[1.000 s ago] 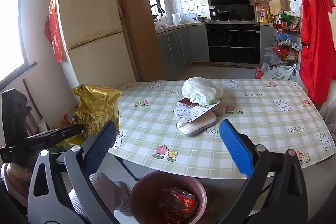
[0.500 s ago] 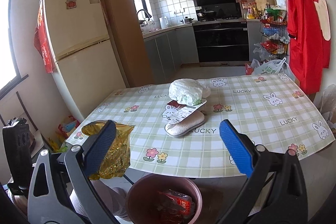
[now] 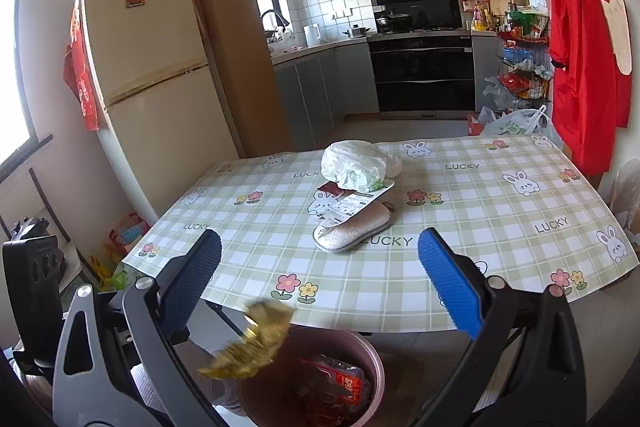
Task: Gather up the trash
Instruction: 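Carry the foil and box over the bin and open both tools to drop them, then move both tools back over the table toward the white plastic bag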
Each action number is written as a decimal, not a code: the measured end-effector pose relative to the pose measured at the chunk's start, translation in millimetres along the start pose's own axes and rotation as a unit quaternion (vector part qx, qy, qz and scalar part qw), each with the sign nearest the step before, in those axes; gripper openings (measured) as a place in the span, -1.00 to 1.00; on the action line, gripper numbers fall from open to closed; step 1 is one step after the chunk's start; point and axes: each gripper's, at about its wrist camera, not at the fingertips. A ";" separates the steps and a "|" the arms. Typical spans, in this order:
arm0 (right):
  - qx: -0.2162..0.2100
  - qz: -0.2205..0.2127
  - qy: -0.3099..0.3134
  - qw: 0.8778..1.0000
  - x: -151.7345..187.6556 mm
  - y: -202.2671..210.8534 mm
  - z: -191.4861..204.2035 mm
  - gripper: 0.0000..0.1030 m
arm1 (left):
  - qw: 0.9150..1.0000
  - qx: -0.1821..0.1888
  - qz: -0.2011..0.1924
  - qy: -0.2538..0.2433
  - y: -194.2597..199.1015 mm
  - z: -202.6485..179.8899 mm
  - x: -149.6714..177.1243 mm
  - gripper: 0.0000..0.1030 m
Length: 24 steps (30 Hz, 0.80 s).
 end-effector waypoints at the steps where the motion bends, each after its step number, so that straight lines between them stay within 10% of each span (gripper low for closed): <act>1: 0.000 0.000 0.001 1.000 0.3 -0.2 0.5 0.89 | 1.000 0.000 -0.003 0.001 0.9 0.2 -0.1 -0.18; 14: 0.003 0.007 0.000 1.000 4.3 -3.4 0.0 0.89 | 0.999 -0.025 -0.006 0.025 5.2 9.9 2.0 0.44; 24: 0.022 0.023 -0.012 0.999 9.2 -21.7 -20.9 0.89 | 0.999 -0.046 0.007 0.021 -11.2 26.4 2.6 0.46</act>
Point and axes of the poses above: each gripper's, at about its wrist camera, not at the fingertips, and y roughly against the way its jaws point, z to its left, x to its underside, and after that the axes turned 14 degrees about -y, right-handed
